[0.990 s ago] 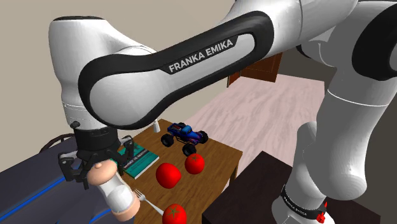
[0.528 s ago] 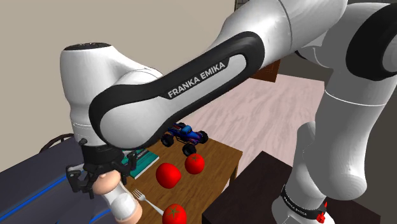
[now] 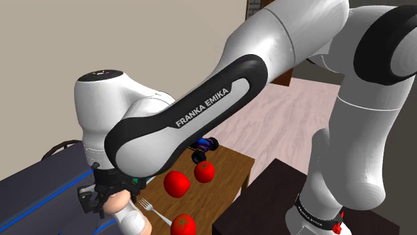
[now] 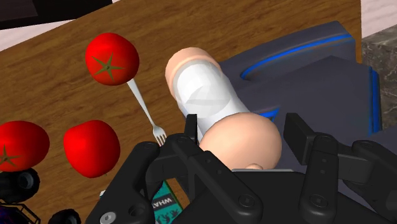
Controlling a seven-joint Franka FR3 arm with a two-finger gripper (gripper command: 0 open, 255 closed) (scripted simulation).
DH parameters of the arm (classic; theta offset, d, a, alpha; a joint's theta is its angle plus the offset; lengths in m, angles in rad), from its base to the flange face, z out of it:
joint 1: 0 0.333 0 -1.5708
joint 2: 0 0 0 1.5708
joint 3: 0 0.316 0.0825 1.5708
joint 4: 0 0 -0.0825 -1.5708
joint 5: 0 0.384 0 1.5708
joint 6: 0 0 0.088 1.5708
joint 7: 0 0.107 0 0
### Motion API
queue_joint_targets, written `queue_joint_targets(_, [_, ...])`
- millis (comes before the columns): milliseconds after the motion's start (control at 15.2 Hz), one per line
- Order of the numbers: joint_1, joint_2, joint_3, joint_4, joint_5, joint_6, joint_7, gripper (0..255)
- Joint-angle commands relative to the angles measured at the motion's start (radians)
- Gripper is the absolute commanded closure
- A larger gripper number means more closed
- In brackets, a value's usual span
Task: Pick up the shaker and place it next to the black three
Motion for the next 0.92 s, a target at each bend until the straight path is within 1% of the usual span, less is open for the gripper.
queue_joint_targets(0, [0.001, 0.011, 0.0, -0.016, -0.004, 0.027, 0.002, 255])
queue_joint_targets(858, [0.011, 0.107, -0.008, -0.088, -0.05, 0.189, 0.026, 255])
